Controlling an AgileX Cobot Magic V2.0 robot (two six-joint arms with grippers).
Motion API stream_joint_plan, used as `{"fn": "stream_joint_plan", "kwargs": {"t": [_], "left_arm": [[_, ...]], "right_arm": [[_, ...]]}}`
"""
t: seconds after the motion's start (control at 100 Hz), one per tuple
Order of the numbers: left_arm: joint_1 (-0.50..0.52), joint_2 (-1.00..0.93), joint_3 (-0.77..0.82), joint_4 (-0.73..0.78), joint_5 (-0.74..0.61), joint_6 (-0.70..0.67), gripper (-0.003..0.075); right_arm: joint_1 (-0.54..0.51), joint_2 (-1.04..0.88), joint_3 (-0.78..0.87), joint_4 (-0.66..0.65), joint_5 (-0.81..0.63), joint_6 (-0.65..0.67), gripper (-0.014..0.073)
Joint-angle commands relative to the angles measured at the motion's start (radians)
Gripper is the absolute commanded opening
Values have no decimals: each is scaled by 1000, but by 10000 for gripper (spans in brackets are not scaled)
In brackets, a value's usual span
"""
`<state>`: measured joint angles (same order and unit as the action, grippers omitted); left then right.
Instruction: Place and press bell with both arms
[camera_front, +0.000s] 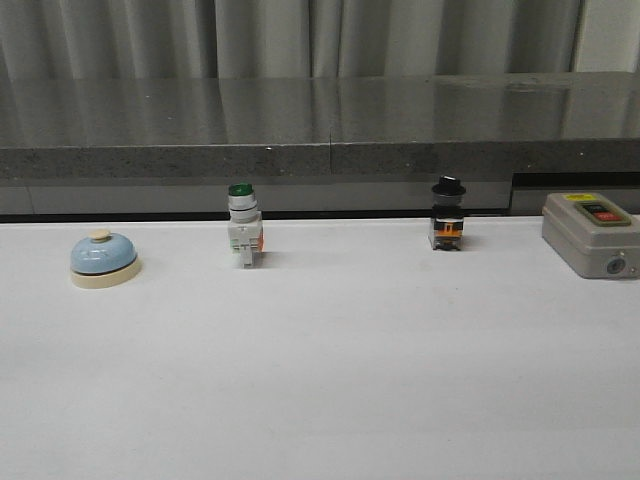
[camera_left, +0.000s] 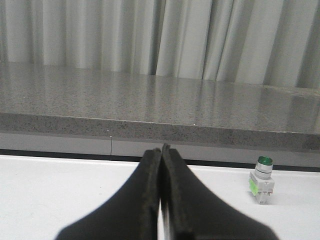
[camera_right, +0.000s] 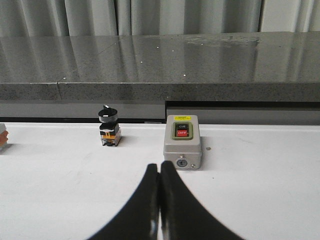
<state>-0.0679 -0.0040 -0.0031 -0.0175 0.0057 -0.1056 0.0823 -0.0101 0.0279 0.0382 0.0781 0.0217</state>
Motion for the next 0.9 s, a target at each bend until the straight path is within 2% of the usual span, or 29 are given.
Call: {"fn": "stream_joint_plan", "kwargs": {"t": [0.0, 0.53, 0.69, 0.89], "left_arm": [[3, -33, 56, -3, -81, -9, -21], [3, -31, 36, -3, -75, -9, -21], [3, 32, -53, -3, -6, -9, -21], [3, 250, -230, -3, 98, -9, -21]], "right_arm": [[-6, -17, -19, -7, -84, 0, -64], [-6, -17, -19, -7, -84, 0, -64], [-6, -17, -19, -7, -84, 0, -64], [-6, -17, -19, -7, -84, 0, -64]]}}
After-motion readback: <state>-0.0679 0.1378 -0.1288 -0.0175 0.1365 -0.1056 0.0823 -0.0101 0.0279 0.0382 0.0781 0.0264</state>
